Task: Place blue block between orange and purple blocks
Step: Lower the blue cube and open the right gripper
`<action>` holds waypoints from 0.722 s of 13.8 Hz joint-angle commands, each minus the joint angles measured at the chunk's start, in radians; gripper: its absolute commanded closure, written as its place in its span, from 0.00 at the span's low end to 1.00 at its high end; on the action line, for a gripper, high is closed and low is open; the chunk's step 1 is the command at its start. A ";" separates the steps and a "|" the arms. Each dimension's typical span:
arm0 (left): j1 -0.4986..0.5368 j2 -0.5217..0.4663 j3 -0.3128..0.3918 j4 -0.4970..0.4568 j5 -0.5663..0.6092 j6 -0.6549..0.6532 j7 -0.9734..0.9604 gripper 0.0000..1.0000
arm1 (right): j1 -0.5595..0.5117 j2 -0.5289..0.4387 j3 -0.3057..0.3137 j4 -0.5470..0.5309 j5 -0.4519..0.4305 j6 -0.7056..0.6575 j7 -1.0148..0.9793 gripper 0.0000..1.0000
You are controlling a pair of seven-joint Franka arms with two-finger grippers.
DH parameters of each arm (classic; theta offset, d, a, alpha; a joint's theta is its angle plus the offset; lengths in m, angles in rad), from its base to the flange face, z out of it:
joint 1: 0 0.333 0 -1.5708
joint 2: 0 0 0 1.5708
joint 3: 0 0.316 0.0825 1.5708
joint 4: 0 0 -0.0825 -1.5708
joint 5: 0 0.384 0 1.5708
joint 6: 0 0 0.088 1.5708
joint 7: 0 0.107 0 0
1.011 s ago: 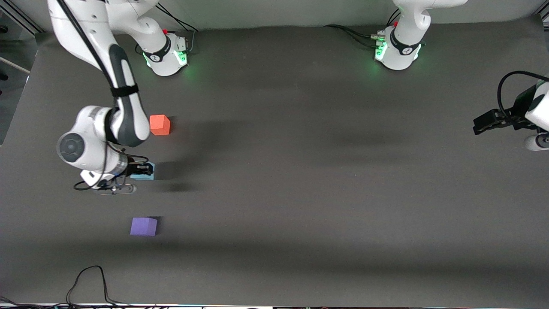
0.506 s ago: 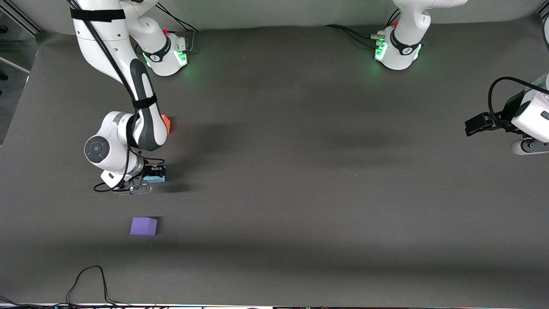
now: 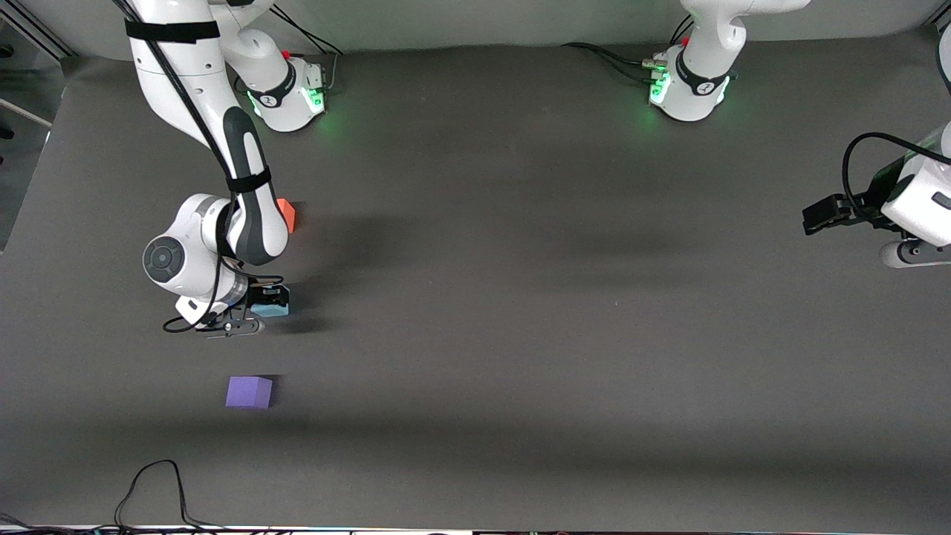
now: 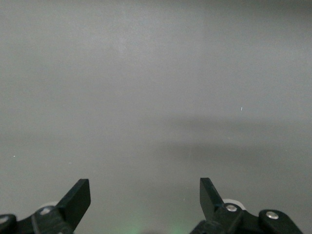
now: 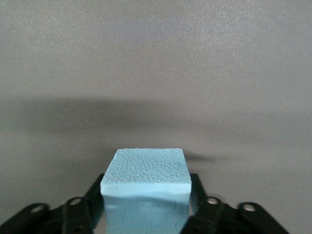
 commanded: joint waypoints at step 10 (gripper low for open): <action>-0.013 0.014 0.003 0.021 0.017 -0.020 -0.005 0.00 | 0.016 -0.316 -0.162 0.271 -0.248 -0.505 -0.015 0.00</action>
